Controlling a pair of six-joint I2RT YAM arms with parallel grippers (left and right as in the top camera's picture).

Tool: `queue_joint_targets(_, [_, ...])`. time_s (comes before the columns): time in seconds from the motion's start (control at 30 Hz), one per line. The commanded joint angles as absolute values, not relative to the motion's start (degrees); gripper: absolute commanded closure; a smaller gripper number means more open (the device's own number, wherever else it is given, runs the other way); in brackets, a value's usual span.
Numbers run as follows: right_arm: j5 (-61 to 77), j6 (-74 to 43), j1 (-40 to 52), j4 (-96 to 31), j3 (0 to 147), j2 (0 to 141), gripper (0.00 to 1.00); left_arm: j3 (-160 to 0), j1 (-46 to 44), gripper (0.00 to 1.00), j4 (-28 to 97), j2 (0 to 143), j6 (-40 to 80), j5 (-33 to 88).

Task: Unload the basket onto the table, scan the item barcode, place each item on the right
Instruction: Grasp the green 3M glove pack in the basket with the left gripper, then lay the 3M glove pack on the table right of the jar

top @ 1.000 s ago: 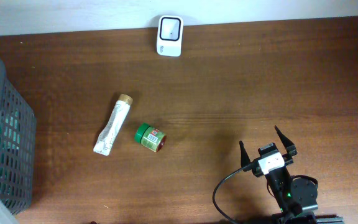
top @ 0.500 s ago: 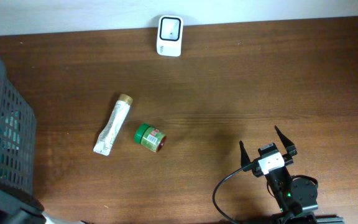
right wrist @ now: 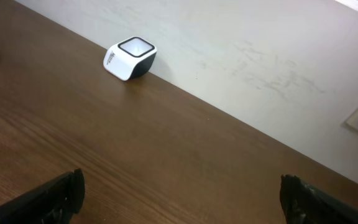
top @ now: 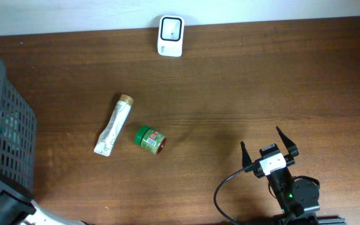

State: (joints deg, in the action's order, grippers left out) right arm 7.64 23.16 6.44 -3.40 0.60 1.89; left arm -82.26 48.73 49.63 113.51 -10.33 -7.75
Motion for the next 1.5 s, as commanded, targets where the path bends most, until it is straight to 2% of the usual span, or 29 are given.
queue_joint_targets(0.0, [8.32,23.55,6.72,-3.7,0.34,1.61,0.02,-81.45,48.93,0.53,49.47,115.42,-11.25,-11.86])
queue_joint_targets(0.07, [8.32,23.55,6.72,-3.7,0.34,1.61,0.02,-81.45,48.93,0.78,49.47,115.42,-11.25,-11.86])
queue_joint_targets(0.1, [8.32,23.55,6.72,-3.7,0.34,1.61,0.02,-81.45,48.93,0.94,49.52,115.42,-11.25,-11.86])
queue_joint_targets(0.13, [8.32,23.55,6.72,-3.7,0.34,1.61,0.02,-81.45,48.93,1.0,49.56,115.42,-11.25,-11.84])
queue_joint_targets(0.3, [8.32,23.55,6.72,-3.7,0.34,1.61,0.02,-84.93,48.93,1.0,53.58,114.61,-11.22,-11.38])
queue_joint_targets(0.43, [8.32,23.55,6.72,-3.7,0.34,1.61,0.02,-93.69,48.9,1.0,58.28,109.49,-11.16,-6.22])
queue_joint_targets(0.6, [8.32,23.55,6.72,-3.7,0.34,1.61,0.02,-102.21,48.36,1.0,59.4,96.71,-8.45,-1.1])
queue_joint_targets(0.87, [8.32,23.55,6.72,-3.7,0.34,1.61,0.02,-102.5,41.85,1.0,54.61,76.69,-6.79,1.78])
queue_joint_targets(1.0, [8.32,23.55,6.72,-3.7,0.34,1.61,0.02,-102.48,30.57,1.0,52.99,69.69,-2.07,1.76])
queue_joint_targets(1.17, [8.32,23.55,6.72,-3.7,0.34,1.61,0.02,-101.19,13.02,1.0,54.98,70.72,1.93,1.74])
queue_joint_targets(1.33, [8.32,23.55,6.72,-3.7,0.34,1.61,0.02,-98.13,-3.4,1.0,54.65,79.9,3.25,0.12])
queue_joint_targets(1.47, [8.32,23.55,6.72,-3.7,0.34,1.61,0.02,-97.95,-15.27,1.0,50.98,93.23,3.22,-1.45])
